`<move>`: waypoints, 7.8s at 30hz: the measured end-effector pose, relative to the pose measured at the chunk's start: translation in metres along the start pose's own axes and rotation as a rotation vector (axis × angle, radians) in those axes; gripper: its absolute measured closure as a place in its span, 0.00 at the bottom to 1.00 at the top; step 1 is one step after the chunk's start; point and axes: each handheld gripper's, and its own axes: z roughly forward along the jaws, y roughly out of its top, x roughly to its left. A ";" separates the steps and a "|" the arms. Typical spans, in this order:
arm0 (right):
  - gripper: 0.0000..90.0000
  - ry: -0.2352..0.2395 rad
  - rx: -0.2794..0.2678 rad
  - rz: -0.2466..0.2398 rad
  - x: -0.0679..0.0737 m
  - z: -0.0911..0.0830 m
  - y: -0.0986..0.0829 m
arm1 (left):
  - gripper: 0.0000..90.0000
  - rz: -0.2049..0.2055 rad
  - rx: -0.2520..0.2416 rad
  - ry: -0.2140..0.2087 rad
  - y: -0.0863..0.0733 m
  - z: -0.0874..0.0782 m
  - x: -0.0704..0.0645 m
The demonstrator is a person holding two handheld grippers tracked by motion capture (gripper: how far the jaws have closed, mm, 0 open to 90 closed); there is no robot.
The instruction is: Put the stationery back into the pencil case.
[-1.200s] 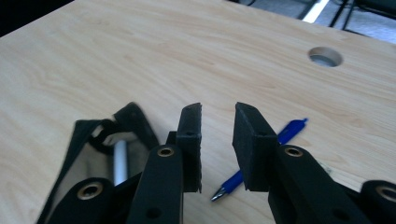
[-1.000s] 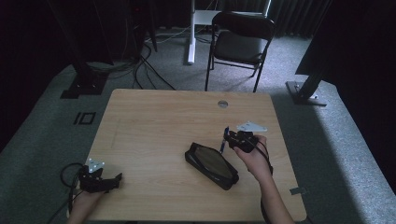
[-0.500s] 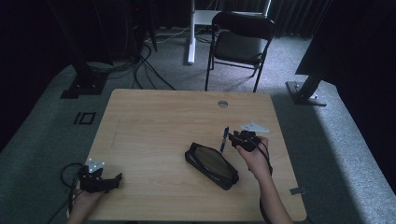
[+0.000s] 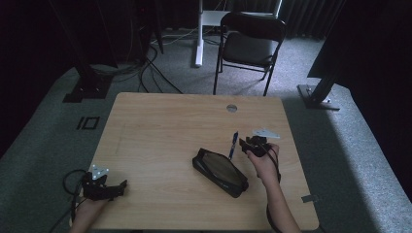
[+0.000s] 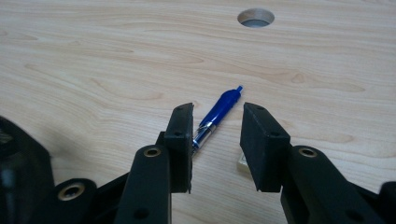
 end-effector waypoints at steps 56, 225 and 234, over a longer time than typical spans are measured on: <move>0.76 -0.155 0.120 0.055 -0.016 0.043 -0.020 | 0.00 0.000 0.000 0.000 0.000 0.000 0.000; 0.76 0.340 0.408 -0.453 0.109 0.003 0.000 | 0.00 0.000 0.000 0.000 0.000 0.000 0.000; 0.76 0.331 0.436 -0.458 0.112 0.008 0.000 | 0.00 0.000 0.000 0.000 0.000 0.000 0.000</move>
